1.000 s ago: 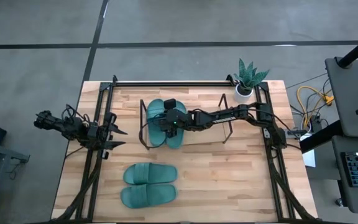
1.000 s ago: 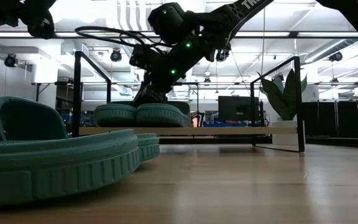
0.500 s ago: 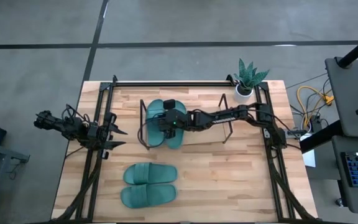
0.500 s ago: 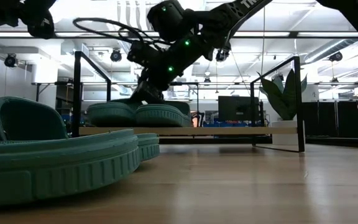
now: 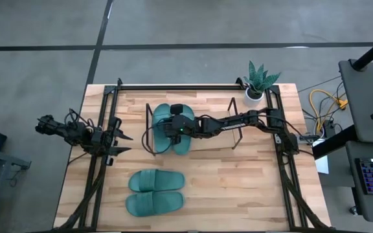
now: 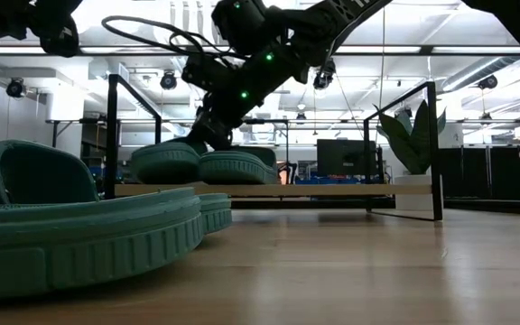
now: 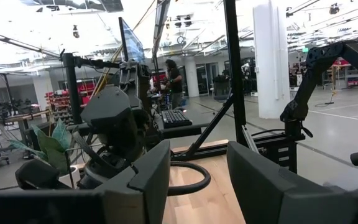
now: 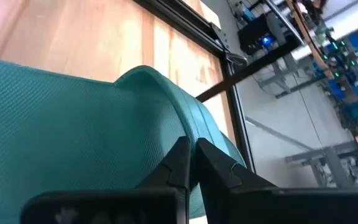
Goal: Pick and place slides into the shelf
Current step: Adjust the green slippers
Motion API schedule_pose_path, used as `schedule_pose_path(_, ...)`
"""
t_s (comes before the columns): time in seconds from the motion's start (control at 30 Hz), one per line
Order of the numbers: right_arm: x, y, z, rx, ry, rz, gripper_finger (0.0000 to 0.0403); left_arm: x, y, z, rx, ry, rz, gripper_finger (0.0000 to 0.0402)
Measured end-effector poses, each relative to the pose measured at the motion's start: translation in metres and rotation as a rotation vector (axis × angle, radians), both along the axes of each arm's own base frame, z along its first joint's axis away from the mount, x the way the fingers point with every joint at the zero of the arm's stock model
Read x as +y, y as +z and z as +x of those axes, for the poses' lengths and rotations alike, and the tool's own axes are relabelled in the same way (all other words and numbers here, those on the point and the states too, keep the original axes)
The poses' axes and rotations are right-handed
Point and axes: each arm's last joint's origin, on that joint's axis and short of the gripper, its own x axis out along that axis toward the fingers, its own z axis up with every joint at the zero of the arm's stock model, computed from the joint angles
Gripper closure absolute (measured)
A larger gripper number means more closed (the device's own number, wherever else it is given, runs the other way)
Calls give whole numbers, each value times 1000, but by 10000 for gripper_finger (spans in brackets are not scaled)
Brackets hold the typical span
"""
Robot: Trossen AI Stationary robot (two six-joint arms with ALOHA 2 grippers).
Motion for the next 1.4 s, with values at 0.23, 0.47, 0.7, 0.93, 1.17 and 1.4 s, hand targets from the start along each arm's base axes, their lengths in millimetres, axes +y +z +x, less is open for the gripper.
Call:
schedule_pose_path(0.23,1,0,0,-52,-70,74,391,0,0,0,0,-1,0,257)
schedule_pose_path(0.47,10,1,1,-94,-89,133,391,0,0,0,0,-1,0,257)
schedule_pose_path(0.7,17,1,1,-92,-75,135,391,0,0,0,0,0,0,257)
schedule_pose_path(0.93,16,-4,1,-96,-88,153,390,0,0,0,0,0,0,257)
schedule_pose_path(1.17,17,-15,3,-68,-82,156,389,0,0,0,0,0,0,257)
schedule_pose_path(1.4,21,-16,3,-61,-75,156,355,0,0,0,0,0,0,257)
